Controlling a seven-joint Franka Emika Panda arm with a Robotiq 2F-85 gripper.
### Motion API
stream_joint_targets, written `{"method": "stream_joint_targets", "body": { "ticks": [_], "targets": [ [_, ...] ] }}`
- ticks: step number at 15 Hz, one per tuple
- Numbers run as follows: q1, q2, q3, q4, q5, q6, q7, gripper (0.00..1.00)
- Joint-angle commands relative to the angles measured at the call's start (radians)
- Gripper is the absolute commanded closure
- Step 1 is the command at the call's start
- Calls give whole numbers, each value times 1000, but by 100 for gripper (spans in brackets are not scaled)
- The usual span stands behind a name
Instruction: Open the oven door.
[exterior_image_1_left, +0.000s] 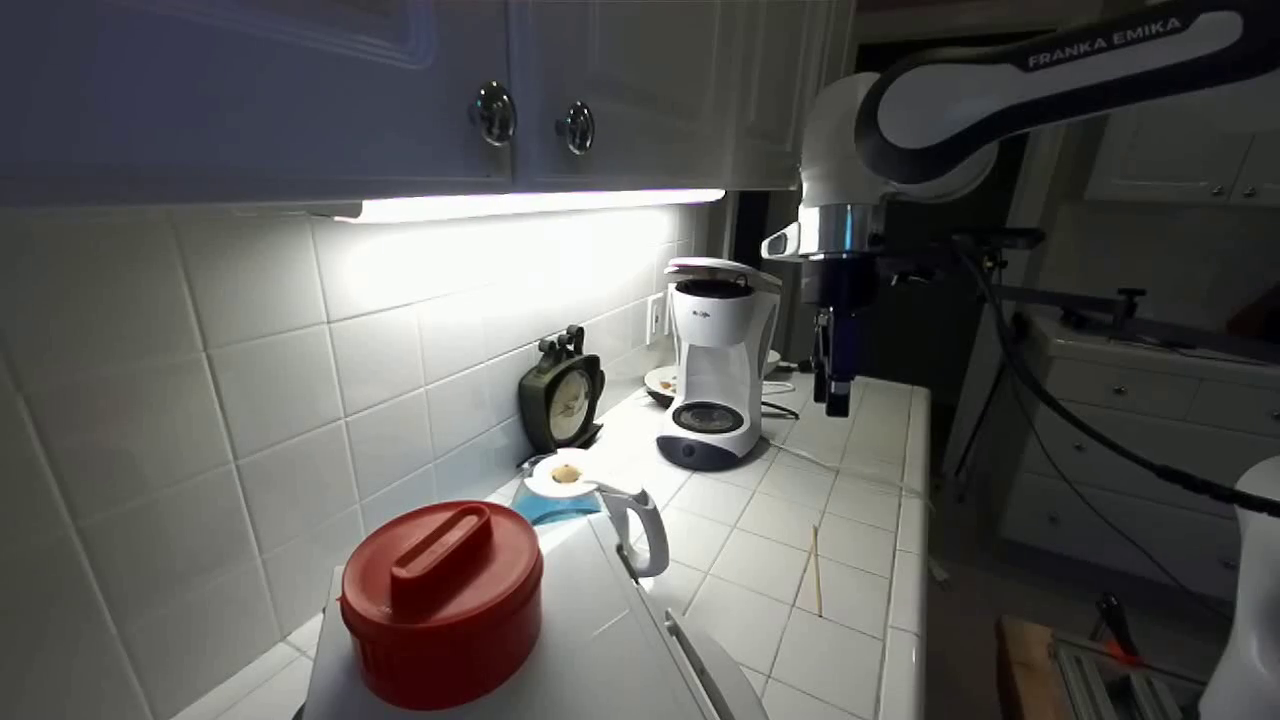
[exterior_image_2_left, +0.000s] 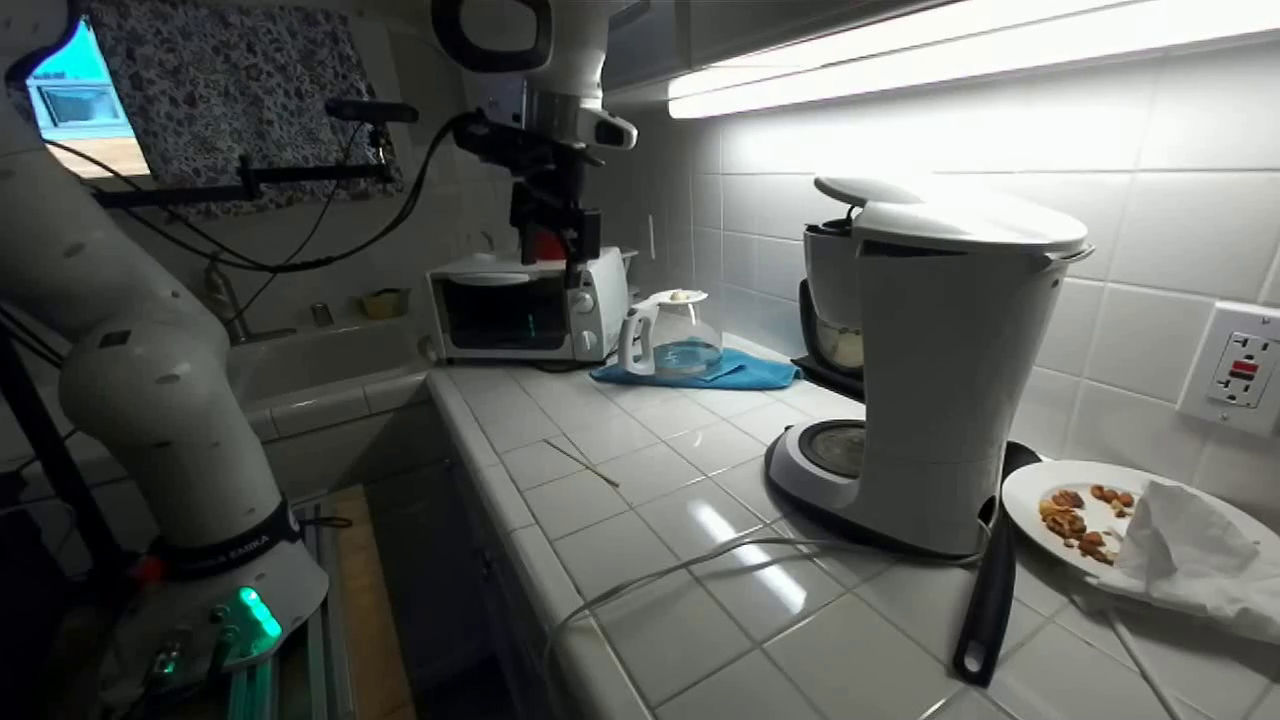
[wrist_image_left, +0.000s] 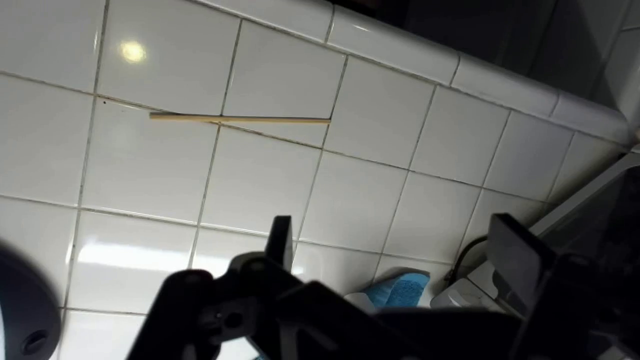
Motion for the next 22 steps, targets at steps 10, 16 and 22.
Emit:
{"method": "stream_joint_targets", "body": {
  "ticks": [10,16,22],
  "targets": [
    [5,29,227,32,-81,35,324,0],
    [14,49,295,10,-72,117,592,0],
    [43,69,321,21,10,124,647,0]
  ]
}}
